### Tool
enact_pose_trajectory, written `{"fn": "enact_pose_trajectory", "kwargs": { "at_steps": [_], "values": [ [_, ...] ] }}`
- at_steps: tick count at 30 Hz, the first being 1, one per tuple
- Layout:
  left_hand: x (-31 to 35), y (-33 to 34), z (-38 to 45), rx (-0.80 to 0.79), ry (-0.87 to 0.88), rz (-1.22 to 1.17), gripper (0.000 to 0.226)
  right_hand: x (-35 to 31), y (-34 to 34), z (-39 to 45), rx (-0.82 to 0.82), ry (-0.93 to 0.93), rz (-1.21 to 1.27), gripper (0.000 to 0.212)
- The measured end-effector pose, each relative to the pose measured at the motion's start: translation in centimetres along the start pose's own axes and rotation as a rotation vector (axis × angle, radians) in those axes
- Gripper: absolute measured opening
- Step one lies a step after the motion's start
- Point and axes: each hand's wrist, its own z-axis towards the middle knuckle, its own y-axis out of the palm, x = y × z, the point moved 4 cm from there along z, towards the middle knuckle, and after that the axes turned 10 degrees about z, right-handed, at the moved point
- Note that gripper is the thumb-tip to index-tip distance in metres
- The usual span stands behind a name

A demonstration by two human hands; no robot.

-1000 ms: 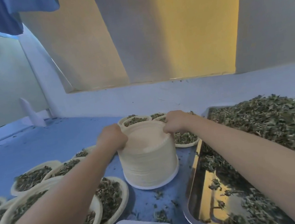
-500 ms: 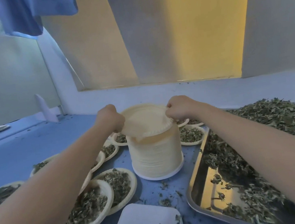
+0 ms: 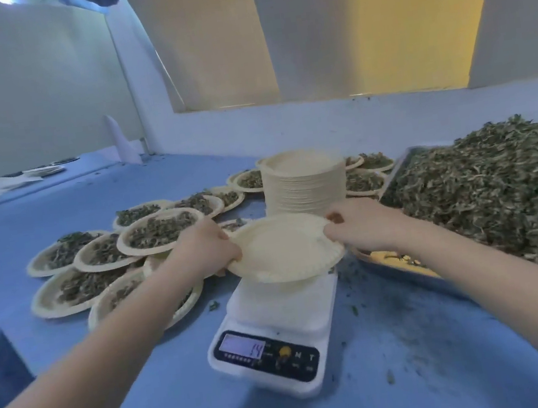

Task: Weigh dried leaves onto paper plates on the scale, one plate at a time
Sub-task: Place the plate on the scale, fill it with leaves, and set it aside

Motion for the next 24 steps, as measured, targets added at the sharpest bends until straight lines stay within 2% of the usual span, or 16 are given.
{"fn": "enact_pose_trajectory", "kwargs": {
  "at_steps": [4, 7, 10, 11, 13, 15, 19, 21, 24],
  "values": [
    [-1.4, 2.9, -0.7, 0.041, 0.001, 0.038, 0.006, 1.6, 2.6, -0.5, -0.009, 0.032, -0.027, 0.022],
    [-2.0, 3.9, -0.9, 0.085, -0.009, -0.006, 0.012, 1.9, 3.1, -0.7, 0.033, 0.009, -0.059, 0.025],
    [-2.5, 4.7, -1.1, 0.078, -0.028, -0.046, 0.015, 1.8, 3.6, -0.7, 0.008, 0.006, -0.113, 0.012],
    [-2.6, 4.9, -1.1, 0.081, -0.04, -0.057, 0.017, 2.1, 3.7, -0.6, 0.005, 0.009, -0.124, 0.014],
    [-3.1, 5.1, -1.2, 0.105, -0.061, -0.091, 0.016, 2.7, 3.7, -0.5, 0.042, 0.022, -0.108, 0.035],
    [-3.7, 5.2, -1.5, 0.152, -0.058, -0.175, 0.018, 3.2, 3.5, -0.5, 0.112, 0.026, -0.032, 0.053],
    [-5.9, 5.9, -2.5, 0.278, -0.148, -0.486, 0.041, 4.0, 3.6, -0.2, 0.173, 0.017, 0.098, 0.067],
    [-6.9, 6.9, -3.0, 0.306, -0.234, -0.675, 0.04, 4.1, 3.7, -0.1, 0.206, -0.002, 0.163, 0.064],
    [-7.8, 7.9, -3.5, 0.362, -0.281, -0.811, 0.042, 4.3, 3.8, -0.2, 0.248, -0.038, 0.225, 0.05]
  ]
}}
